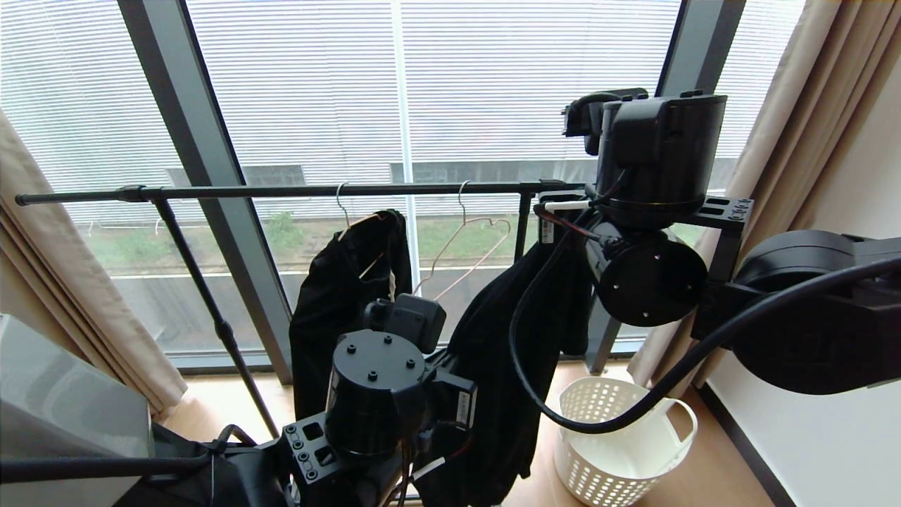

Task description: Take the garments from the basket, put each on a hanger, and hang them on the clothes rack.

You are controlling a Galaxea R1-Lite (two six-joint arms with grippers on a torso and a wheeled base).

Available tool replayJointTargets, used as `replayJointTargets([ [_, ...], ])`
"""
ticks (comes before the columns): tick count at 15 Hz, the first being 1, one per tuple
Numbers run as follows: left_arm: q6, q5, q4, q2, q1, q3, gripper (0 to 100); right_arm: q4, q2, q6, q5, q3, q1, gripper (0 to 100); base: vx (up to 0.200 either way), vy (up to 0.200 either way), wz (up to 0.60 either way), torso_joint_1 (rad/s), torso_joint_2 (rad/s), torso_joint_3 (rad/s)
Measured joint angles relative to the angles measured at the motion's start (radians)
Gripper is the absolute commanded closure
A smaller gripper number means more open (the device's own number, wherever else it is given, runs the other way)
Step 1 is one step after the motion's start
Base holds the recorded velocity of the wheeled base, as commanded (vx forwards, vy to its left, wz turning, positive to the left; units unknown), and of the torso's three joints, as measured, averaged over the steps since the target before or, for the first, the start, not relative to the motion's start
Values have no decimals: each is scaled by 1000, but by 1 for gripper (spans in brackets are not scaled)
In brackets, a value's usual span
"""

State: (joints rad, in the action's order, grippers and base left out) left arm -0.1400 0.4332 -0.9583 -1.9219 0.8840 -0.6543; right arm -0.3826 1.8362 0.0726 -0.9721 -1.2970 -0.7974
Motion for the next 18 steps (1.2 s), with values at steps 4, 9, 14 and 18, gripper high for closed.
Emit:
replayJointTargets([
  [4,0,-8,0,-68,-4,-50,100,0,0,-2,-3,-18,-29,100,0,0,0,0,0,0],
  [9,0,-9,1,-220,-17,-177,100,1,1,-4,-5,-34,-73,100,0,0,0,0,0,0],
  [14,1,-8,1,-273,-18,-195,0,1,6,-4,-6,-34,-100,100,0,0,0,0,0,0],
  [18,1,-2,0,-276,-14,-193,0,1,7,-4,-7,-32,-103,100,0,0,0,0,0,0],
])
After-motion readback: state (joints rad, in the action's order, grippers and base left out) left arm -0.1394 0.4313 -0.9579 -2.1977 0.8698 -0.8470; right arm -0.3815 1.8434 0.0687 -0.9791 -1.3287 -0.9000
